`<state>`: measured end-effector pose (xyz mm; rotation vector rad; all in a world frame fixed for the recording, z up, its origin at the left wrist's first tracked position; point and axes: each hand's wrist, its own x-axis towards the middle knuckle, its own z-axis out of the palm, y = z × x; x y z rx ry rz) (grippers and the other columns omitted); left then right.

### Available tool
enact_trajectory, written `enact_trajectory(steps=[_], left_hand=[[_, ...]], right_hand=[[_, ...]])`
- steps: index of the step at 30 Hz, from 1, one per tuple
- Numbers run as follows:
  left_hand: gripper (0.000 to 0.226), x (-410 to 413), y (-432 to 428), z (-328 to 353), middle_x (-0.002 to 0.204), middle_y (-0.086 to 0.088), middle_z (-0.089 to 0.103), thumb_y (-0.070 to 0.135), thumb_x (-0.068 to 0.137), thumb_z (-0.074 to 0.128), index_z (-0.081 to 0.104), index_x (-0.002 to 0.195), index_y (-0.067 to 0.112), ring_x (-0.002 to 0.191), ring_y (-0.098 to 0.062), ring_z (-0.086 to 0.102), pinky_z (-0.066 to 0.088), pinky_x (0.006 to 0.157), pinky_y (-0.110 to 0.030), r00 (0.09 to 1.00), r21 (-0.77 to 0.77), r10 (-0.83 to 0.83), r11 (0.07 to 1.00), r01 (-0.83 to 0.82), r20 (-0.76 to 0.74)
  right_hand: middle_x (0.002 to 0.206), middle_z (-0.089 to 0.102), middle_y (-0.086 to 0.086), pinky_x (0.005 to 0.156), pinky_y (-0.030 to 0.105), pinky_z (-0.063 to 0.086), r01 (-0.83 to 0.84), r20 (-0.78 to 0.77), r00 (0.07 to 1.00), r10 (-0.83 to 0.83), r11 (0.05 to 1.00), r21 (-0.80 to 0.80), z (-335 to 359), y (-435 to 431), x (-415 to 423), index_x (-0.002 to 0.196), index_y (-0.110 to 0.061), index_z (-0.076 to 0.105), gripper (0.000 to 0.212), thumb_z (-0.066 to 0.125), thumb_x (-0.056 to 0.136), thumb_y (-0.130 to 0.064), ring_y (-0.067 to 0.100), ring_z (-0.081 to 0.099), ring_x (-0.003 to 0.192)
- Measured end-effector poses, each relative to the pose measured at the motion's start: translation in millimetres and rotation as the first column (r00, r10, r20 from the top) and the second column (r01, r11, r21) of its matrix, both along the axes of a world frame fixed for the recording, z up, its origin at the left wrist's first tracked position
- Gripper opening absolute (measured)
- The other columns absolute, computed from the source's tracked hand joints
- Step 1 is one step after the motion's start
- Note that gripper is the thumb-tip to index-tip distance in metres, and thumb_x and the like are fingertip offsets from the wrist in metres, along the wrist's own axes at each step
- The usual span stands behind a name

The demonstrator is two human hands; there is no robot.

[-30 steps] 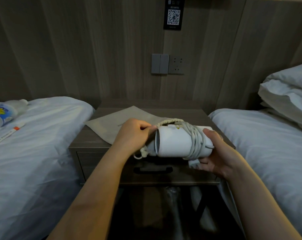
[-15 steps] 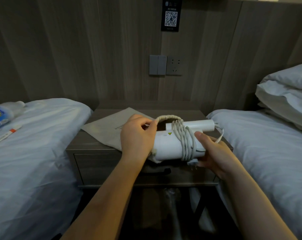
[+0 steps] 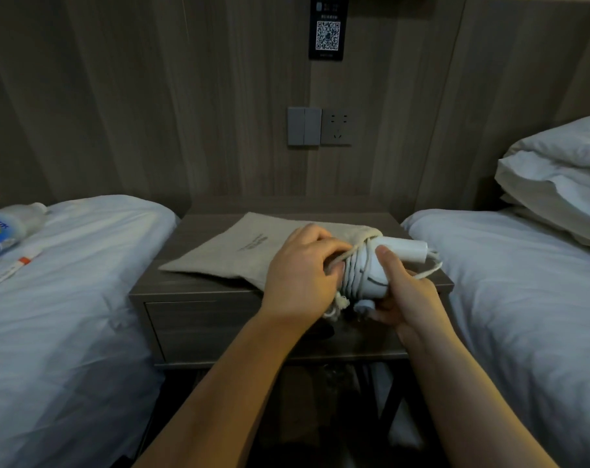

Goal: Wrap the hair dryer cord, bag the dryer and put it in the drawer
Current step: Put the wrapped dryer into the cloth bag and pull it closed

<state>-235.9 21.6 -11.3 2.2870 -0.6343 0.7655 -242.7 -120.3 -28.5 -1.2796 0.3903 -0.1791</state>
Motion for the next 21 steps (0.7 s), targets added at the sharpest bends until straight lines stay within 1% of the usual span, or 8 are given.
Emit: enact_trajectory(steps=[2, 4, 6, 8, 11, 15, 18, 21], left_hand=[[0.032, -1, -3, -4, 0.107, 0.007, 0.049, 0.025, 0.081, 0.064, 0.056, 0.111, 0.025, 0.097, -0.008, 0.046, 0.043, 0.081, -0.025, 0.992, 0.043, 0.098, 0.995, -0.095, -0.081], [0.031, -2, -5, -9, 0.106, 0.006, 0.046, 0.025, 0.077, 0.062, 0.046, 0.104, 0.025, 0.093, -0.011, 0.046, 0.04, 0.069, -0.028, 0.974, 0.077, 0.164, 0.985, -0.154, -0.158], [0.025, -2, -4, -13, 0.096, 0.004, 0.047, 0.025, 0.077, 0.06, 0.04, 0.092, 0.023, 0.083, -0.013, 0.045, 0.033, 0.063, -0.029, 0.955, 0.097, 0.215, 0.975, -0.199, -0.206], [0.017, -1, 1, -15, 0.082, 0.005, 0.047, 0.027, 0.081, 0.057, 0.04, 0.082, 0.021, 0.073, -0.015, 0.044, 0.031, 0.062, -0.03, 0.938, 0.123, 0.251, 0.966, -0.227, -0.238], [0.017, 1, 10, -16, 0.069, 0.005, 0.046, 0.028, 0.085, 0.055, 0.046, 0.073, 0.019, 0.067, -0.018, 0.046, 0.031, 0.061, -0.029, 0.936, 0.183, 0.265, 0.957, -0.226, -0.231], [0.019, 3, 18, -22, 0.068, 0.003, 0.048, 0.027, 0.085, 0.053, 0.047, 0.07, 0.018, 0.072, -0.024, 0.054, 0.033, 0.06, -0.029, 0.955, 0.225, 0.222, 0.958, -0.177, -0.196], [0.027, 5, 24, -27, 0.064, 0.005, 0.045, 0.029, 0.086, 0.054, 0.04, 0.063, 0.024, 0.069, -0.021, 0.051, 0.032, 0.06, -0.029, 0.951, 0.251, 0.215, 0.955, -0.157, -0.221], [0.035, 4, 27, -29, 0.059, 0.007, 0.038, 0.026, 0.085, 0.053, 0.032, 0.057, 0.025, 0.065, -0.018, 0.044, 0.029, 0.059, -0.029, 0.956, 0.24, 0.211, 0.958, -0.16, -0.205]], right_hand=[[0.092, 0.07, 0.013, 0.056, 0.037, 0.059, 0.018, 0.005, 1.0, -0.019, 0.995, 0.101, 1, 2, 1, 0.101, -0.012, 0.063, 0.036, 0.065, 0.08, -0.042, 0.027, 0.069, 0.08], [0.088, 0.069, 0.011, 0.062, 0.04, 0.058, 0.025, 0.002, 1.0, -0.026, 0.986, 0.165, 2, 3, 0, 0.093, -0.014, 0.061, 0.03, 0.065, 0.081, -0.041, 0.025, 0.068, 0.075], [0.083, 0.067, 0.009, 0.073, 0.045, 0.057, 0.035, -0.006, 0.999, -0.034, 0.979, 0.2, 2, 3, 0, 0.086, -0.016, 0.058, 0.025, 0.065, 0.082, -0.039, 0.023, 0.066, 0.073], [0.083, 0.066, 0.008, 0.077, 0.048, 0.055, 0.036, -0.014, 0.999, -0.034, 0.971, 0.235, 2, 1, 1, 0.083, -0.017, 0.057, 0.023, 0.065, 0.082, -0.039, 0.024, 0.065, 0.075], [0.09, 0.065, 0.01, 0.076, 0.048, 0.054, -0.031, -0.033, 0.999, 0.041, 0.967, 0.254, 6, -3, 4, 0.087, -0.018, 0.057, 0.023, 0.064, 0.082, -0.038, 0.027, 0.064, 0.083], [0.086, 0.065, 0.011, 0.076, 0.049, 0.055, -0.062, -0.039, 0.997, 0.072, 0.975, 0.212, 6, 1, 7, 0.083, -0.017, 0.055, 0.021, 0.067, 0.08, -0.035, 0.027, 0.065, 0.079], [0.087, 0.067, 0.01, 0.069, 0.046, 0.056, -0.044, -0.054, 0.997, 0.055, 0.982, 0.185, 5, 5, 9, 0.083, -0.018, 0.056, 0.022, 0.069, 0.078, -0.035, 0.025, 0.066, 0.08], [0.092, 0.067, 0.011, 0.065, 0.043, 0.056, -0.088, -0.083, 0.991, 0.103, 0.981, 0.171, 7, 7, 10, 0.087, -0.018, 0.057, 0.025, 0.069, 0.077, -0.038, 0.026, 0.065, 0.083]])
